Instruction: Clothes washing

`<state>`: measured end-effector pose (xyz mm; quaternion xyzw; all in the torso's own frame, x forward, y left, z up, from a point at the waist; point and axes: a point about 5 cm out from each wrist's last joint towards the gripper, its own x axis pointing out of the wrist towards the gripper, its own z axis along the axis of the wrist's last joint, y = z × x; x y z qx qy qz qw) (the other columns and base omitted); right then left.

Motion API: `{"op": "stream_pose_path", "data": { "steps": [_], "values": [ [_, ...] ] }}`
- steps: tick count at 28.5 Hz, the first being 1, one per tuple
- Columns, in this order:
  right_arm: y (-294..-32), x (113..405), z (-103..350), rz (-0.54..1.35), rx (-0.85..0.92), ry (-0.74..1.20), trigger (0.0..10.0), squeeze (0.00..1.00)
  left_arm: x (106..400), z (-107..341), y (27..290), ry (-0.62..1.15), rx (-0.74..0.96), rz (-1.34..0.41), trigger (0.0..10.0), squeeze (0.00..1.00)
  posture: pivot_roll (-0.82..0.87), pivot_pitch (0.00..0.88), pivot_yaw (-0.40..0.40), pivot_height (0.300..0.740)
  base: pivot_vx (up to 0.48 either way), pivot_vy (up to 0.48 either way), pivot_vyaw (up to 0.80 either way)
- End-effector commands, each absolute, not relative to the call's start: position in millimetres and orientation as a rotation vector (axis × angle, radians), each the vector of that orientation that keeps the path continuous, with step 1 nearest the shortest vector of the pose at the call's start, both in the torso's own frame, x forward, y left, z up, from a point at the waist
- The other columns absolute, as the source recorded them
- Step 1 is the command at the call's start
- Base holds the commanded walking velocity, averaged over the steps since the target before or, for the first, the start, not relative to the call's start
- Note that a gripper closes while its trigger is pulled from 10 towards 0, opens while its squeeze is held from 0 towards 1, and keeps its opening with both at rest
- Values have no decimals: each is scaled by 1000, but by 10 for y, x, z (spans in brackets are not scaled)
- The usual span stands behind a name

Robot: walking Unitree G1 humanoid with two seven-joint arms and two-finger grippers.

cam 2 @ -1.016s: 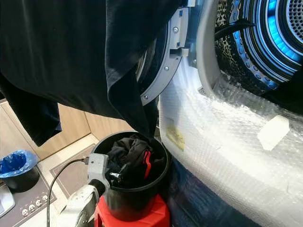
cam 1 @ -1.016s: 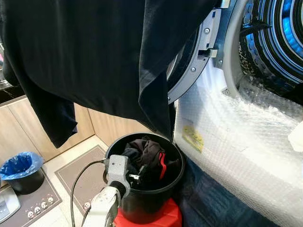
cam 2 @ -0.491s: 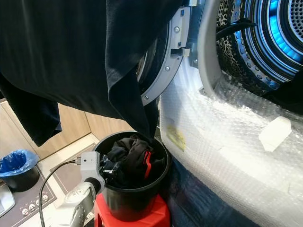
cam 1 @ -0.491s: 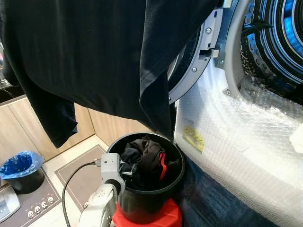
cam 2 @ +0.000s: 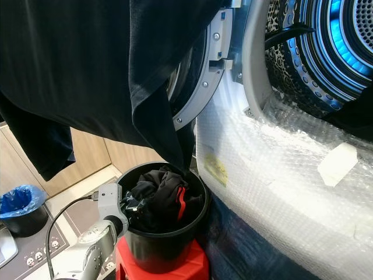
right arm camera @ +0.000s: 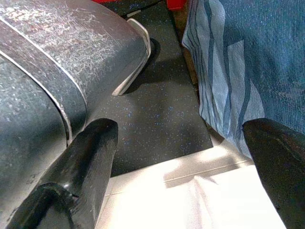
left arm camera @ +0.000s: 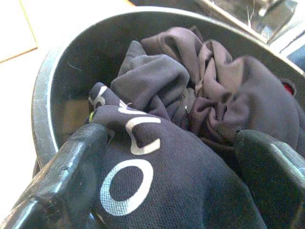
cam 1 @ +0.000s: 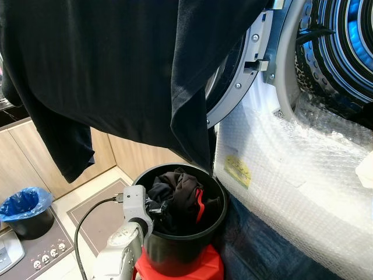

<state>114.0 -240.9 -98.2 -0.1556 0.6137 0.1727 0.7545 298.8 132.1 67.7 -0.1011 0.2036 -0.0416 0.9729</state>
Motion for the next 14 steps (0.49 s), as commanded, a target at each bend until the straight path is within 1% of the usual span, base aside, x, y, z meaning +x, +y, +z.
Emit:
{"op": "stream_pose_path", "data": {
  "steps": [1, 2, 3, 4, 7, 8, 10, 11, 12, 13, 14],
  "values": [
    [-2398, 1131, -988, 368, -331, 1339, 10000, 0, 2944, 630, 1358, 443, -146, -80, 9608, 0, -80, 0, -15, 740, 0, 0, 0],
    [-2398, 1132, -988, 369, -331, 1339, 10000, 0, 2942, 630, 1357, 443, -128, -84, 9608, 0, -79, 0, -15, 740, 0, 0, 0],
    [-2399, 1133, -987, 369, -334, 1339, 10000, 0, 2926, 619, 1360, 454, -60, -102, 10000, 0, -79, 0, -16, 740, 0, 0, 0],
    [-2397, 1134, -988, 369, -335, 1338, 10000, 0, 2913, 617, 1362, 460, -26, -114, 10000, 0, -77, 0, -16, 740, 0, 0, 0],
    [-2394, 1135, -988, 370, -336, 1337, 10000, 0, 2902, 625, 1365, 457, 1, -121, 10000, 0, -74, 0, -16, 740, 0, 0, 0],
    [-2387, 1140, -989, 372, -337, 1336, 10000, 0, 2890, 629, 1374, 455, -1, -121, 9569, 0, -74, 0, -16, 740, 0, 0, 0],
    [-2383, 1141, -990, 373, -338, 1336, 10000, 0, 2887, 637, 1381, 450, 7, -120, 9569, 0, -74, 0, -16, 740, 0, 0, 0],
    [-2374, 1138, -993, 376, -340, 1336, 10000, 0, 2874, 640, 1395, 450, 25, -117, 4941, 0, -66, 0, -18, 740, 0, 0, 0],
    [-2371, 1138, -994, 377, -341, 1337, 10000, 0, 2868, 640, 1401, 451, 34, -115, 4941, 0, -65, 0, -18, 740, 0, 0, 0],
    [-2366, 1142, -994, 379, -342, 1336, 10000, 0, 2857, 636, 1404, 456, 27, -117, 39, 0, -63, 0, -19, 740, 0, 0, 0],
    [-2360, 1148, -994, 381, -344, 1335, 10000, 0, 2845, 635, 1411, 458, 26, -118, 0, 0, -60, 0, -20, 740, 0, 0, 0]
  ]
}}
